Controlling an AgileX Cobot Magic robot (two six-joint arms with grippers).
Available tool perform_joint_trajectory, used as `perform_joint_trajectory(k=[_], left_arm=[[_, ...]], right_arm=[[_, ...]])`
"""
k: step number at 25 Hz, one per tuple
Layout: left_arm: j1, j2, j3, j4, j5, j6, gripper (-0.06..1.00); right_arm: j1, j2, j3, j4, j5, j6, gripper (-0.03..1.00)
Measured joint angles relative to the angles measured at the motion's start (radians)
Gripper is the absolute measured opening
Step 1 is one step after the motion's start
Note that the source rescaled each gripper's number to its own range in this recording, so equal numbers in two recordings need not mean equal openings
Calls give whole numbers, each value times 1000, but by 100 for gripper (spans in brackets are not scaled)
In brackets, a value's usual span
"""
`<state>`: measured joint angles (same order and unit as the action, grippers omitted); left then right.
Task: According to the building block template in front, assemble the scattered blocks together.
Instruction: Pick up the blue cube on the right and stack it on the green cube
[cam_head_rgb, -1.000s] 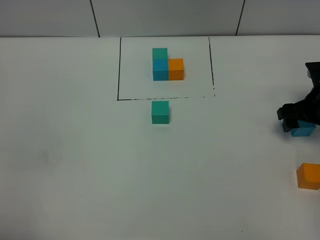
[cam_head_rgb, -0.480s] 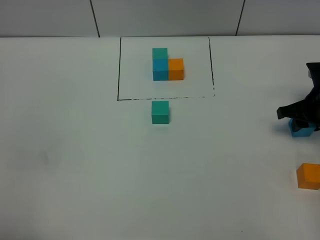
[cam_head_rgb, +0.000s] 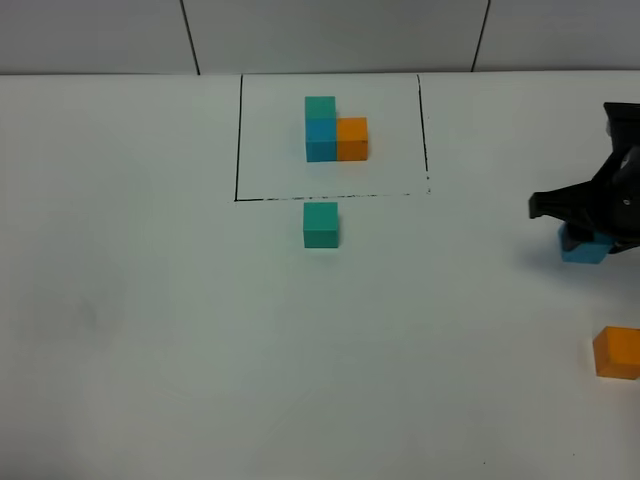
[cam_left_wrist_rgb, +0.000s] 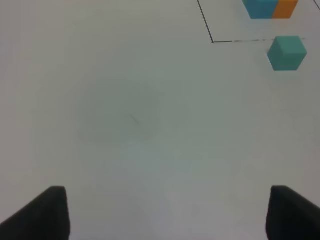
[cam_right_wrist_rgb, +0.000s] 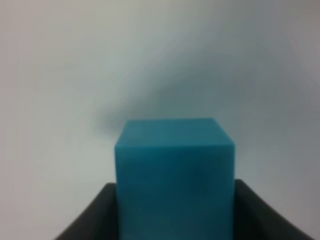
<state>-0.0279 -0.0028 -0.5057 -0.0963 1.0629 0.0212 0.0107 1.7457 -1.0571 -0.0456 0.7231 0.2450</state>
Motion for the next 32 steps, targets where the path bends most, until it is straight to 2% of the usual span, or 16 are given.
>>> perform_joint_trajectory(k=[8, 14, 18, 23, 32], left_arm=[[0, 0, 0, 0, 0, 0, 82], [0, 0, 0, 0, 0, 0, 82], [0, 0, 0, 0, 0, 0, 82], [0, 0, 0, 0, 0, 1, 82], [0, 0, 0, 0, 0, 1, 82]], right_arm=[[365, -14, -1, -172, 153, 466, 1], [560, -11, -64, -174, 137, 652, 1], [615, 46, -143, -156, 131, 692, 1], [645, 174, -271, -104, 137, 665, 1], [682, 351, -497, -112, 191, 630, 1]])
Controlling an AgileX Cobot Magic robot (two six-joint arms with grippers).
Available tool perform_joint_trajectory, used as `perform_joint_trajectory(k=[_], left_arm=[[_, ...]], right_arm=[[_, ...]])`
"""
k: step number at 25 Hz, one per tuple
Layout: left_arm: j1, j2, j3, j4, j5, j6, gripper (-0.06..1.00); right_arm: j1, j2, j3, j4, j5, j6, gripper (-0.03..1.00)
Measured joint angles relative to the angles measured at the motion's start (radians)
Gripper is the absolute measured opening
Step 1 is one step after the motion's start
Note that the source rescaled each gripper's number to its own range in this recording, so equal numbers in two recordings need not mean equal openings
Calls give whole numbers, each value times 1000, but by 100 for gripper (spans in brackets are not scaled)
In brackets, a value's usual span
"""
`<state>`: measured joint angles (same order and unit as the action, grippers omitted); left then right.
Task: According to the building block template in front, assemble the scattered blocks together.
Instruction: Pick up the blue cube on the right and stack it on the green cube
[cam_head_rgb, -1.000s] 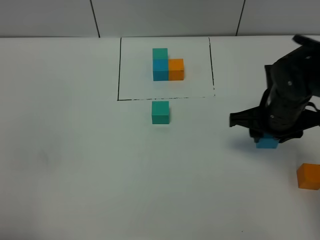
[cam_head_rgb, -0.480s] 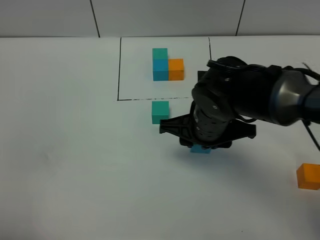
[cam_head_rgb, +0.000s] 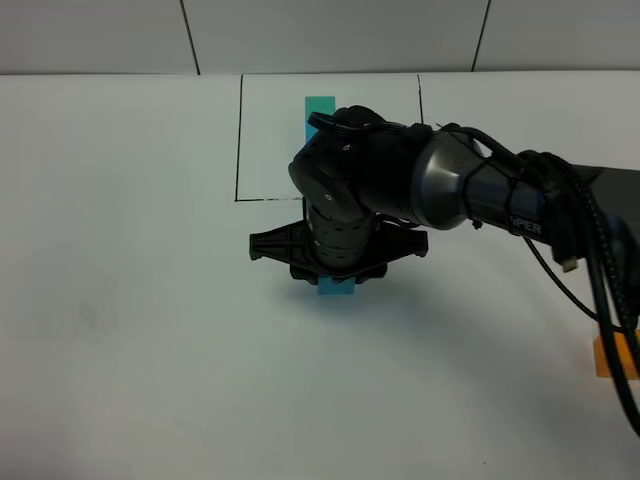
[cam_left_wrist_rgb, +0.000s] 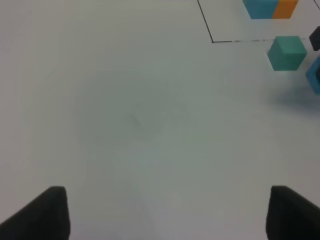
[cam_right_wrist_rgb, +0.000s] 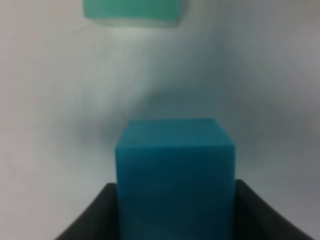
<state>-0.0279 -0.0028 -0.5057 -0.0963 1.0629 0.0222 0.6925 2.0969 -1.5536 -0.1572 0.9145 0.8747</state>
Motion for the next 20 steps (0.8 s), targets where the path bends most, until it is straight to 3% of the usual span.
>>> perform_joint_trajectory(k=[7, 20], left_arm=[[0, 0, 0, 0, 0, 0, 82], [0, 0, 0, 0, 0, 0, 82]], right_arm=[[29, 78, -89, -4, 17, -9, 1], [29, 133, -93, -58, 2, 2, 1]])
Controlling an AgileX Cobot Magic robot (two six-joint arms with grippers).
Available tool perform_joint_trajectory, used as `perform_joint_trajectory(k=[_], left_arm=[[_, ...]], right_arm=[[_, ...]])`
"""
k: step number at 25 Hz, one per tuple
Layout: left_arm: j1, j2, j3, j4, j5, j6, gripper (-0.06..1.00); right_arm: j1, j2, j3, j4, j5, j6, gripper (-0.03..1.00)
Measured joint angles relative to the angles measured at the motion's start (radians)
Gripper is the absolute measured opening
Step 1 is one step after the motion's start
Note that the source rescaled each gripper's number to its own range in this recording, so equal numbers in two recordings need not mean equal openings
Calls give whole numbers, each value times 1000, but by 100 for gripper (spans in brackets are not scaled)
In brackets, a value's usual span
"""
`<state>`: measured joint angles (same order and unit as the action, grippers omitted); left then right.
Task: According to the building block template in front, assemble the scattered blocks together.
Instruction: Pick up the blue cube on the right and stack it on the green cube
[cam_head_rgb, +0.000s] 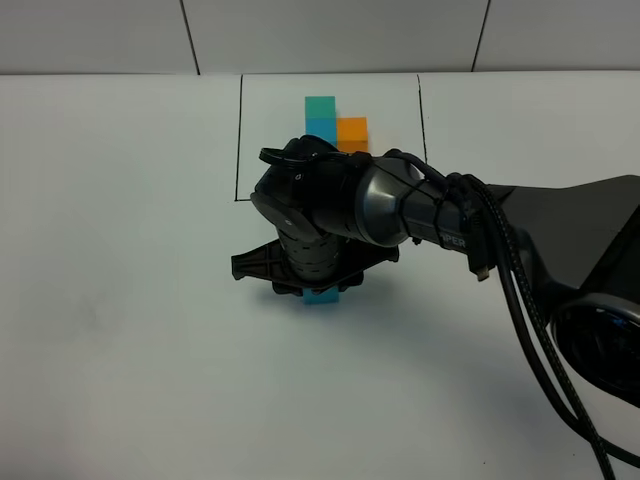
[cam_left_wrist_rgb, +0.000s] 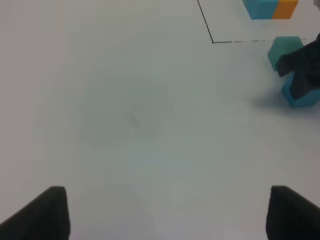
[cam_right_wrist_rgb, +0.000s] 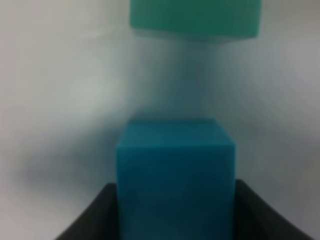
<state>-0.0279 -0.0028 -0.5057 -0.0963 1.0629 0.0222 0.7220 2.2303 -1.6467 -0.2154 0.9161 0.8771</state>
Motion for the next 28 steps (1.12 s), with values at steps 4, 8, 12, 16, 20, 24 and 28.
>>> perform_joint_trajectory(k=[4, 8, 12, 16, 20, 24, 28], left_arm=[[0, 0, 0, 0, 0, 0, 82], [0, 0, 0, 0, 0, 0, 82], [0, 0, 0, 0, 0, 0, 82], [0, 0, 0, 0, 0, 0, 82], [0, 0, 0, 0, 0, 0, 82], [0, 0, 0, 0, 0, 0, 82], [0, 0, 0, 0, 0, 0, 82]], right_arm=[[0, 1, 0, -9, -20, 15, 1], [0, 3, 0, -46, -30, 43, 1], [0, 4, 0, -72, -37, 61, 1], [0, 6, 0, -83, -45, 68, 1], [0, 14, -4, -89, -51, 69, 1], [0, 21, -8, -95, -55, 69, 1], [-1, 22, -8, -98, -65, 88, 1]])
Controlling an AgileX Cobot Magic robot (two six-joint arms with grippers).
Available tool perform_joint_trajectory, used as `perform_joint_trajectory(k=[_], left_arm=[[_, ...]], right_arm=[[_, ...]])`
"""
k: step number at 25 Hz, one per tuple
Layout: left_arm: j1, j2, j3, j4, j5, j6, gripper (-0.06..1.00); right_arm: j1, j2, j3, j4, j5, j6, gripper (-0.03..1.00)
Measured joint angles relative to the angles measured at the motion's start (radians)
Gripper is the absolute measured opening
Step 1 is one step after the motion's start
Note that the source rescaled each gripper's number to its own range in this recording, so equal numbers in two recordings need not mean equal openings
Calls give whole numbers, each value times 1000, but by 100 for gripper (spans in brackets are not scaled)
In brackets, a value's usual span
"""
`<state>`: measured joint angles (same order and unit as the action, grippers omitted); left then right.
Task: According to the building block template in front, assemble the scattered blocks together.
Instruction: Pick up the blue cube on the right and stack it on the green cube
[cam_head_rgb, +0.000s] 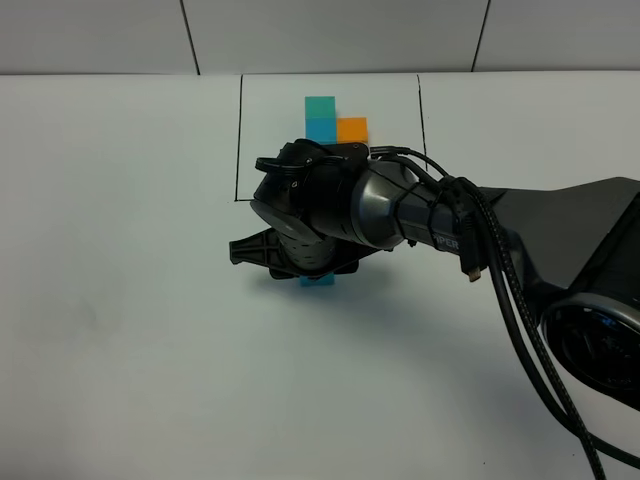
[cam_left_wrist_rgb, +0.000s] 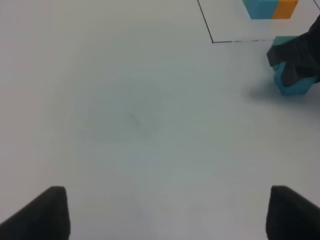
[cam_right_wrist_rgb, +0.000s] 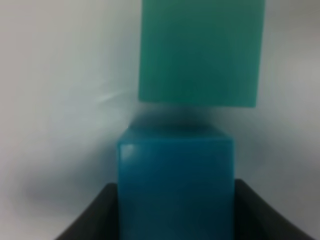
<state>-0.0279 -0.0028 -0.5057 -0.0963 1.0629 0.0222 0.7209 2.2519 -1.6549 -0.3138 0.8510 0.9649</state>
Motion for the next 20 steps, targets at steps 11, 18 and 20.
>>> perform_joint_trajectory(k=[11, 18, 20], left_arm=[[0, 0, 0, 0, 0, 0, 82], [0, 0, 0, 0, 0, 0, 82], [0, 0, 0, 0, 0, 0, 82]], right_arm=[[-9, 9, 0, -4, -9, 17, 1], [-10, 12, 0, -9, -14, 22, 1], [-10, 13, 0, -14, -14, 25, 1]])
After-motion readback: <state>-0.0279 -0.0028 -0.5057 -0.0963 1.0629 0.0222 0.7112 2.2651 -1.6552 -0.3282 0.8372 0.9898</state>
